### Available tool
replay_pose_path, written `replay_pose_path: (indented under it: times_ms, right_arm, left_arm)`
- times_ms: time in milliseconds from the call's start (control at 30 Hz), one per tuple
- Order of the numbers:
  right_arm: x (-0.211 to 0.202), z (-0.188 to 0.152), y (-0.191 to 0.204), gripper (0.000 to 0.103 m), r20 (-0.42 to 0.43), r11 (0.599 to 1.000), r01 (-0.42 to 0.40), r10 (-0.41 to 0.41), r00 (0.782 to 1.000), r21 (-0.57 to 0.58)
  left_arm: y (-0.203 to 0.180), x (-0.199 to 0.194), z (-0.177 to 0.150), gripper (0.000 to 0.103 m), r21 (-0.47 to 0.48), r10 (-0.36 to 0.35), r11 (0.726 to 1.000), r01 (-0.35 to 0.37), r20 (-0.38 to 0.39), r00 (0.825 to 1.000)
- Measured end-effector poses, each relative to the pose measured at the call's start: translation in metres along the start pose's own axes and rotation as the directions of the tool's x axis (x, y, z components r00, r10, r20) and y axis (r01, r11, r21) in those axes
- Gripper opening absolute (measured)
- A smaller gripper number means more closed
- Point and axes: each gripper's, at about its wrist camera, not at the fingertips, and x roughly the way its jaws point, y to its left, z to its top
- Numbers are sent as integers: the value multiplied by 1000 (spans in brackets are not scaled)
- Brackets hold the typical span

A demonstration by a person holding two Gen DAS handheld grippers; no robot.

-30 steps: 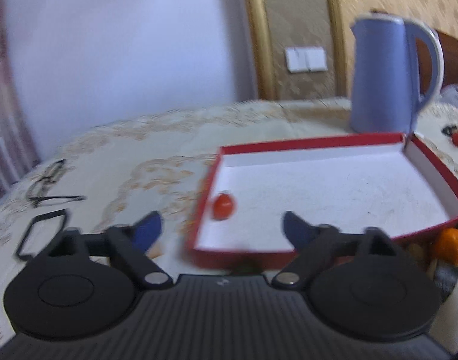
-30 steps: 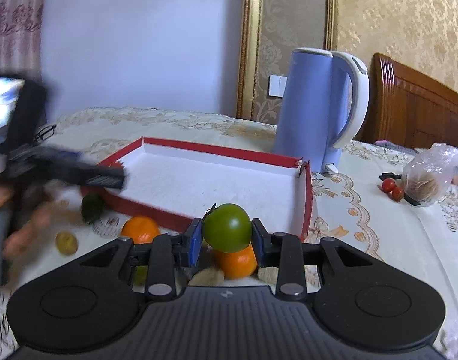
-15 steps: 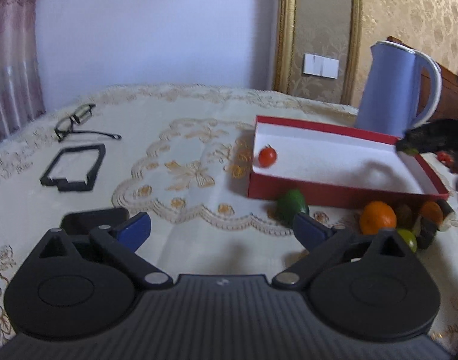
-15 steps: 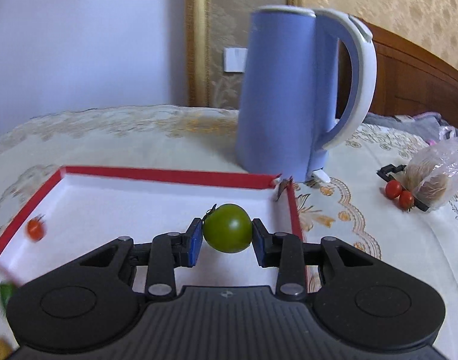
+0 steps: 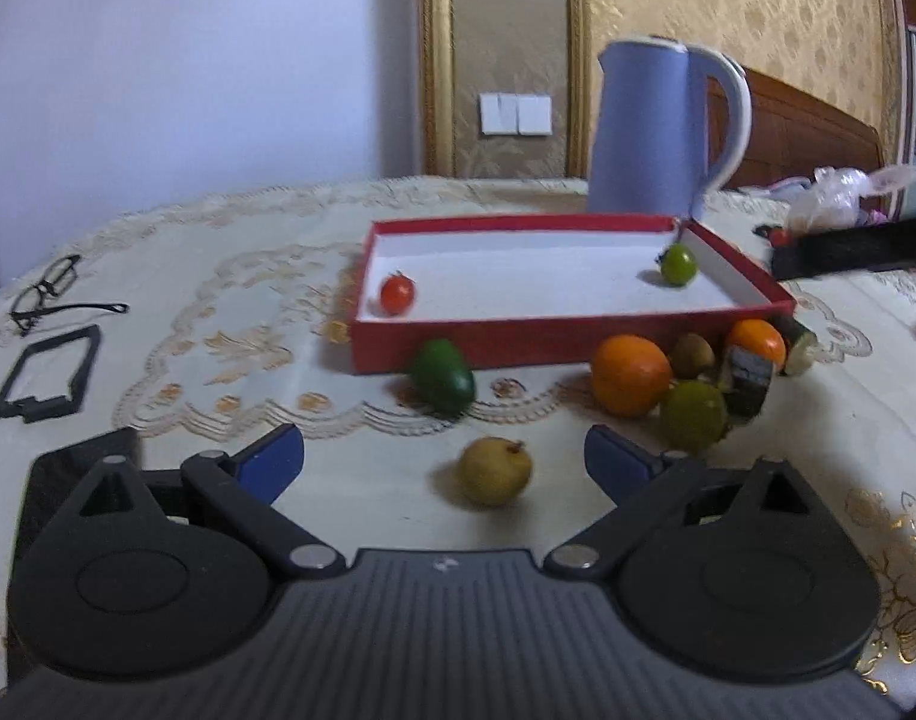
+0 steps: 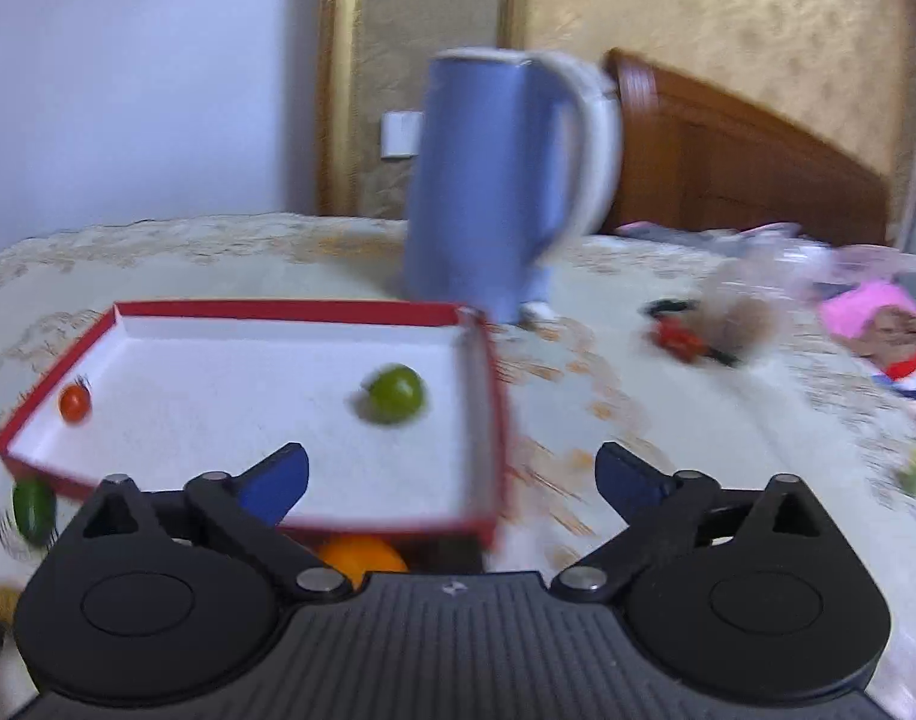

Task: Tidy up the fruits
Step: 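Lower the green tomato into the box and open the right gripper, then grasp the small yellow pear with the left gripper while the right gripper grasps another green tomato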

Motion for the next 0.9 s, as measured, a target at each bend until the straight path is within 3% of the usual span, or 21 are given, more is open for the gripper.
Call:
replay_pose_path:
  times_ms: [167,300,400,500,533,633,700,767,900]
  right_arm:
    - [-55,-43,-13,103,159,996,-70,61,985,50]
    - [-54,-57,-15,103,110,988,-143,136,985,59]
    - [-51,-60,-14,103,106,986,-150,142,984,72]
    - [-53,-62,-11,103,113,984,-162,154,982,66]
    - [-54,-62,-9,103,122,985,-162,155,980,50]
    - [-62,-67,-5,103,149,989,-147,141,979,26]
    - [-63,-66,-5,103,156,987,-157,152,976,23]
    - [-62,-66,-5,103,149,984,-175,169,974,27]
    - [-63,-69,-3,103,152,985,-171,167,974,12]
  left_arm:
    - [-12,11,-1,100,34,36,999,-33,-61,997]
    - [-13,13,0,98,35,34,999,-31,-72,997]
    - [-14,16,1,95,40,42,998,-39,-73,996]
    - [-11,23,2,83,29,28,999,-25,-104,994]
    - [-11,25,2,75,23,26,999,-23,-114,993]
    - [-8,27,1,66,6,16,1000,-16,-116,993]
    - [-8,26,1,52,9,19,1000,-18,-110,994]
    - [-8,25,2,28,6,-1,1000,2,-106,994]
    - [-11,22,0,27,18,13,1000,-12,-83,996]
